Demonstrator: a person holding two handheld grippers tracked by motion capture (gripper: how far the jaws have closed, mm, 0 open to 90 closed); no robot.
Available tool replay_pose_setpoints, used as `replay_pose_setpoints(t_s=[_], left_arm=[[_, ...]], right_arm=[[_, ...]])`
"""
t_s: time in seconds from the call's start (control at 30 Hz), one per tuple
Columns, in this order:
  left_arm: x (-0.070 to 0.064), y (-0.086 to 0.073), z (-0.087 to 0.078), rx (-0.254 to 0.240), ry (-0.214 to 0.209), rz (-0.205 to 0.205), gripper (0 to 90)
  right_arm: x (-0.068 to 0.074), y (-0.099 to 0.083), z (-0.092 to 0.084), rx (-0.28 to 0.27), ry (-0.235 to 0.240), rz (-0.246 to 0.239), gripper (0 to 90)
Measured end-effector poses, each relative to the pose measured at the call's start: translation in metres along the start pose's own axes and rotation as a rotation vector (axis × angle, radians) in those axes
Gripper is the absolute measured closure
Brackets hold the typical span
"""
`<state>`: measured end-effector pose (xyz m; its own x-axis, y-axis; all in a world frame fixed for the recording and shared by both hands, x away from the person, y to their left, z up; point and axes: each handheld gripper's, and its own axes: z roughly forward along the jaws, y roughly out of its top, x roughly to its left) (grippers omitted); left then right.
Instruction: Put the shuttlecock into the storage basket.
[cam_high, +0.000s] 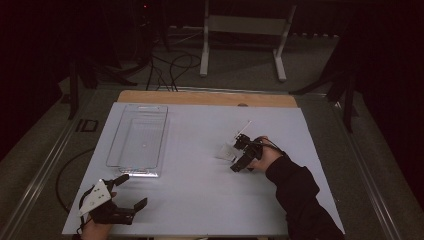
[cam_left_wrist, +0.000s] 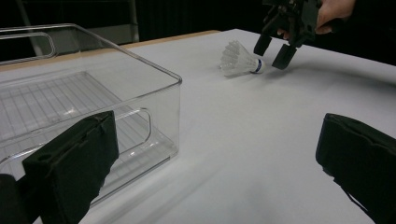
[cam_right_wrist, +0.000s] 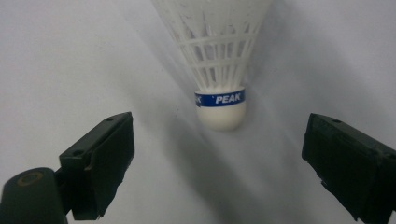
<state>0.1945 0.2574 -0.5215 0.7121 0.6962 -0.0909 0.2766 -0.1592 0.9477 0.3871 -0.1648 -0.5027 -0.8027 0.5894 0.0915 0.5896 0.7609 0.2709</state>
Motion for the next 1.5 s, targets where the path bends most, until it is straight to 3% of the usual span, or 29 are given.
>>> replay_pose_setpoints(t_s=[0.13, 0.17, 0.3, 0.4, 0.53, 0.67, 0.7, 0.93, 1.1, 1.3, 1.5], left_arm=[[0.000, 0.000, 0.000, 0.000, -0.001, 0.000, 0.3], [0.000, 0.000, 0.000, -0.001, -0.001, -0.001, 0.3], [0.000, 0.000, 0.000, 0.000, -0.002, 0.001, 0.3], [0.000, 0.000, 0.000, 0.000, -0.001, 0.001, 0.3], [0.000, 0.000, 0.000, 0.001, -0.002, 0.000, 0.3], [0.000, 0.000, 0.000, 0.001, -0.003, 0.000, 0.3], [0.000, 0.000, 0.000, 0.001, -0.002, 0.001, 0.3], [0.001, 0.000, 0.000, -0.004, -0.009, -0.009, 0.3], [0.000, 0.000, 0.000, -0.002, -0.006, -0.006, 0.3], [0.000, 0.000, 0.000, 0.000, -0.005, -0.004, 0.3], [0.000, 0.000, 0.000, 0.000, -0.005, -0.005, 0.3]], right_arm=[[0.002, 0.003, 0.003, 0.014, -0.008, -0.011, 9.4], [0.003, 0.004, 0.005, 0.031, -0.012, -0.025, 14.8], [0.005, 0.006, 0.006, 0.042, -0.036, -0.024, 19.1], [0.004, 0.010, 0.006, 0.040, -0.067, -0.035, 30.9], [0.005, 0.012, 0.006, 0.047, -0.082, -0.054, 37.0], [0.006, 0.015, 0.007, 0.063, -0.089, -0.082, 43.5], [0.007, 0.016, 0.008, 0.073, -0.106, -0.108, 46.7], [0.006, 0.019, 0.012, 0.093, -0.103, -0.131, 54.5], [0.006, 0.021, 0.013, 0.111, -0.068, -0.134, 64.3], [0.004, 0.022, 0.013, 0.119, -0.050, -0.136, 65.6], [0.002, 0.019, 0.009, 0.114, -0.002, -0.182, 65.9]])
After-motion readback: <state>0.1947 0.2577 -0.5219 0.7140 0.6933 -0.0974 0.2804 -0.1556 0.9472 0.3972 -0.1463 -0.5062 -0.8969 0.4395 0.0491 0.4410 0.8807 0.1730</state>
